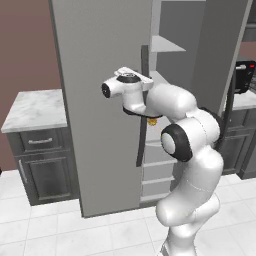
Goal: Pick up the frozen fish from the freezer, place it on any shelf in the fridge, and close the fridge and freezer doors when done.
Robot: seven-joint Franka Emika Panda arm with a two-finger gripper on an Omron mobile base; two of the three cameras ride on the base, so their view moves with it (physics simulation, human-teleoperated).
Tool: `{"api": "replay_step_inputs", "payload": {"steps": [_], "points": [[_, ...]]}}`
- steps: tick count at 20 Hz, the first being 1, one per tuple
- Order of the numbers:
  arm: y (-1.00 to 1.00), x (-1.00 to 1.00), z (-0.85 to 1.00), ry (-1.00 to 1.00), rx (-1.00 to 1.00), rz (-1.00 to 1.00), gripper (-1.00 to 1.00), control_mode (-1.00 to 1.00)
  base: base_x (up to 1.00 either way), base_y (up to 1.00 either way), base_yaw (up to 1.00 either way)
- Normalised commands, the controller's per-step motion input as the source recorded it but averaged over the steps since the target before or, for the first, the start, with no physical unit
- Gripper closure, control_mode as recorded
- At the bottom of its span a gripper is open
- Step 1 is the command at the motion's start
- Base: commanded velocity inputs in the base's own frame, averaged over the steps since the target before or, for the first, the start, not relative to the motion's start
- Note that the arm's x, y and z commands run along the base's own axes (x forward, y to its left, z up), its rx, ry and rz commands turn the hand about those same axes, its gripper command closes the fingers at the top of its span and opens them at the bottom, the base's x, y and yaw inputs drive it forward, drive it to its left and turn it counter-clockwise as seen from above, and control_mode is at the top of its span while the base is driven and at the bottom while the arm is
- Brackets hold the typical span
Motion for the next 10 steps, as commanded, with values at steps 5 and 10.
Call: {"api": "replay_step_inputs", "payload": {"steps": [5,10], "points": [[0.03,-1.0,0.52,0.07,0.01,0.07,-1.0,-1.0,0.0,0.0,0.0],[-0.01,-1.0,0.09,0.15,0.03,0.08,-1.0,-1.0,0.0,0.0,0.0]]}}
